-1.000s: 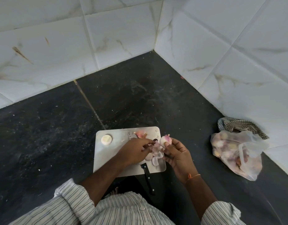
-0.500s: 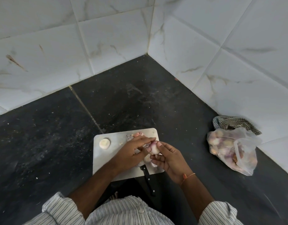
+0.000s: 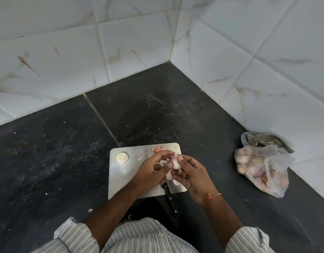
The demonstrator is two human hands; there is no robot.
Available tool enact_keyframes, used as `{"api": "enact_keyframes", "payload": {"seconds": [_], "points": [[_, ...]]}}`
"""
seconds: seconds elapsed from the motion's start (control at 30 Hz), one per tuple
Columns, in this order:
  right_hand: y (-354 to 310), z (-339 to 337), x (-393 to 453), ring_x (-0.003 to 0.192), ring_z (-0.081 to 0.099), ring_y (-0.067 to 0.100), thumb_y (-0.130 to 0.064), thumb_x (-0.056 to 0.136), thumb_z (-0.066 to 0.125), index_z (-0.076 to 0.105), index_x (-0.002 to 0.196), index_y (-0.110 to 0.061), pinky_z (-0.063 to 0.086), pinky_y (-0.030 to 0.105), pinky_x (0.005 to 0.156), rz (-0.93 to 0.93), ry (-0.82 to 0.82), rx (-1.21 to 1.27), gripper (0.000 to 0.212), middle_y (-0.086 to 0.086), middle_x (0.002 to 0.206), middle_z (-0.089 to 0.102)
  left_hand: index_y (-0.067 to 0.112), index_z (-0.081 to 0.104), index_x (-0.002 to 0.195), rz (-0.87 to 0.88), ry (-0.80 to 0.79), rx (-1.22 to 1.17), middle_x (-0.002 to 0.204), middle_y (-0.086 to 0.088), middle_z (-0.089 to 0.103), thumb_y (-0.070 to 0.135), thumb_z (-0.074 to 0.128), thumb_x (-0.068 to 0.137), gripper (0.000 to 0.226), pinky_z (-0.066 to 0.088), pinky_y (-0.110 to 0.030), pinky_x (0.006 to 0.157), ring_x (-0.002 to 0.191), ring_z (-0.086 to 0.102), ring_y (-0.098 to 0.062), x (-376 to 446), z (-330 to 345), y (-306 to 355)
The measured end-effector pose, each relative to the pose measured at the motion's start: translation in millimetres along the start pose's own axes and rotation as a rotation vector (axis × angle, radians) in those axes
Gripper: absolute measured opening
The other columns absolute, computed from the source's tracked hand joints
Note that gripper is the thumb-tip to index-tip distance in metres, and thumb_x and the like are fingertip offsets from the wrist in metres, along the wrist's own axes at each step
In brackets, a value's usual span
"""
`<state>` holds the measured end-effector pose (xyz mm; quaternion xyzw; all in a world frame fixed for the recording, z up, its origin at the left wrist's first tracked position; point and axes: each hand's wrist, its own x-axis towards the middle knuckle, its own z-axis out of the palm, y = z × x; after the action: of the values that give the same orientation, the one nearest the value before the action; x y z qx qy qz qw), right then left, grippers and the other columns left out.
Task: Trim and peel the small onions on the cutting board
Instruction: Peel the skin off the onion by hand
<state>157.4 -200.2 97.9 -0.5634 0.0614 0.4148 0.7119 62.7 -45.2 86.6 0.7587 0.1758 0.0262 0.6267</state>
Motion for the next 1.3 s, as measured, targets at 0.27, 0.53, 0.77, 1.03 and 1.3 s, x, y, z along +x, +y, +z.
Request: {"api": "enact_keyframes", "payload": {"seconds": [0.27, 0.53, 0.77, 1.03, 1.3], "points": [[0, 2, 1, 0.081, 0.074, 0.025, -0.023, 0.099, 0.072, 0.073, 0.121, 0.001, 0.067, 0.032, 0.075, -0.028, 0.073, -0.006, 0.033, 0.028, 0.108, 0.076, 0.06, 0.053, 0.12, -0.001, 0.094, 0.027, 0.113, 0.035, 0.066, 0.027, 0.045, 0.116, 0.034, 0.057, -0.012, 0.082, 0.109, 0.067, 0.012, 1, 24, 2], [-2, 0, 0, 0.082, 0.076, 0.027, -0.022, 0.099, 0.072, 0.074, 0.117, 0.0, 0.068, 0.033, 0.074, -0.037, 0.129, -0.048, 0.029, 0.027, 0.108, 0.077, 0.045, 0.053, 0.129, 0.032, 0.128, 0.111, 0.114, 0.038, 0.059, 0.028, 0.041, 0.116, 0.025, 0.057, -0.01, 0.084, 0.11, 0.064, 0.017, 10, 37, -6], [-13, -9, 6, 0.085, 0.075, 0.026, -0.027, 0.097, 0.076, 0.076, 0.117, -0.001, 0.066, 0.031, 0.071, -0.024, 0.138, -0.113, 0.032, 0.025, 0.108, 0.078, 0.015, 0.061, 0.132, 0.13, 0.106, 0.207, 0.112, 0.034, 0.049, 0.007, 0.046, 0.114, 0.025, 0.034, 0.009, 0.089, 0.105, 0.046, 0.039, 20, 36, -5], [-16, -15, 10, 0.082, 0.076, 0.025, -0.024, 0.097, 0.076, 0.074, 0.117, 0.001, 0.066, 0.031, 0.069, 0.041, 0.131, -0.081, 0.032, 0.025, 0.107, 0.078, 0.012, 0.067, 0.13, 0.171, 0.085, 0.28, 0.12, 0.017, 0.065, 0.012, 0.047, 0.114, 0.025, 0.045, -0.001, 0.09, 0.102, 0.064, 0.004, 35, 34, -15], [-17, -23, 12, 0.081, 0.075, 0.025, -0.026, 0.098, 0.075, 0.075, 0.116, -0.006, 0.067, 0.032, 0.073, 0.092, 0.075, -0.1, 0.027, 0.022, 0.109, 0.079, 0.025, 0.066, 0.129, 0.101, -0.031, 0.092, 0.116, 0.017, 0.074, 0.016, 0.039, 0.117, 0.031, 0.056, -0.018, 0.094, 0.115, 0.07, -0.004, 41, 25, -21]]}}
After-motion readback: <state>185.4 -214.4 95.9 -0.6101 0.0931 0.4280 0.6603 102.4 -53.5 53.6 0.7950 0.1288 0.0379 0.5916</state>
